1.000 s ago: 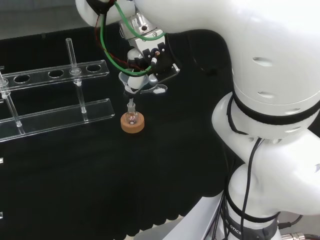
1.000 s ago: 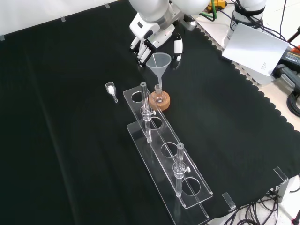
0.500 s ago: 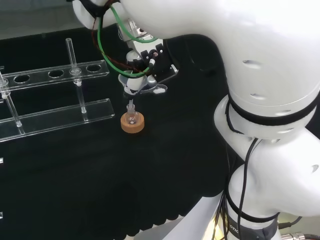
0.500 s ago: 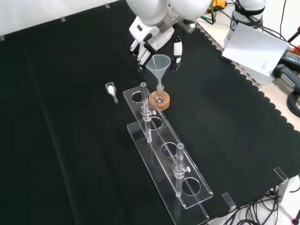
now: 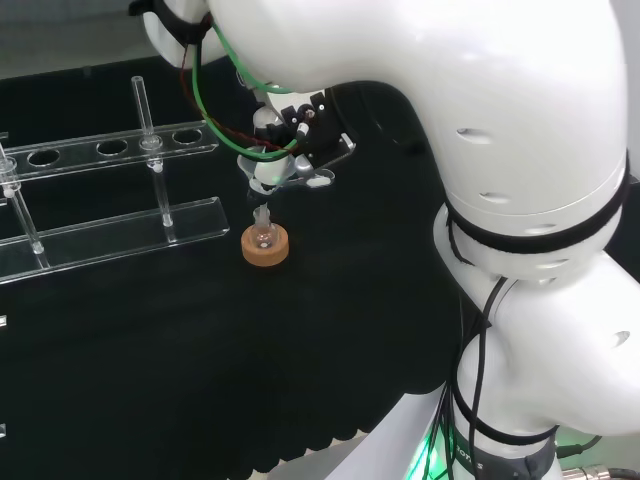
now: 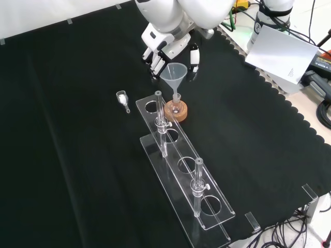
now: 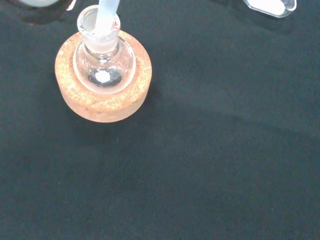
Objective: Place the funnel on the round-bottom flask.
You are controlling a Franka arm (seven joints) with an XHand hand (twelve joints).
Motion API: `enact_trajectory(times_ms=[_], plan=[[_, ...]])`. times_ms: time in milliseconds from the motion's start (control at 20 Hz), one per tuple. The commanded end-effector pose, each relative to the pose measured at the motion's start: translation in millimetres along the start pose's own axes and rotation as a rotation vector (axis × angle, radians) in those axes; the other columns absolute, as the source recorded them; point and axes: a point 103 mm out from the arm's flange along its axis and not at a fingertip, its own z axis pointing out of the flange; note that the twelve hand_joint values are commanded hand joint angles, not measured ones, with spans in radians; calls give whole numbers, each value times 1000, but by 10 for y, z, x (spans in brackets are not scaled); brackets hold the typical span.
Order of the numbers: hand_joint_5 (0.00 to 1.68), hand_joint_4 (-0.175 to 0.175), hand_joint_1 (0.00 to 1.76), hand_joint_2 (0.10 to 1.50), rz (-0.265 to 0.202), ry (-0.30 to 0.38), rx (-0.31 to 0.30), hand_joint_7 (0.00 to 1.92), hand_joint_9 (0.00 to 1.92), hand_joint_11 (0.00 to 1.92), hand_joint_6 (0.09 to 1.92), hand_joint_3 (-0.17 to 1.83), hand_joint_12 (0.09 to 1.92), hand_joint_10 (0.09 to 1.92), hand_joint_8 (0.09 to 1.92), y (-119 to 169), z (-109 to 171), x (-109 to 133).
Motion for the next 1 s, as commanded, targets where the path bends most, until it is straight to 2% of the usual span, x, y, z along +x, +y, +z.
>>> enact_trajectory(times_ms=[50,1000], plan=[[471,-28,744,752,5,-16,-2,460,802,265,618,560,1410,534,693,31,13,36],[436,-32,743,751,7,-22,27,400,735,254,588,554,1413,562,716,102,33,52]])
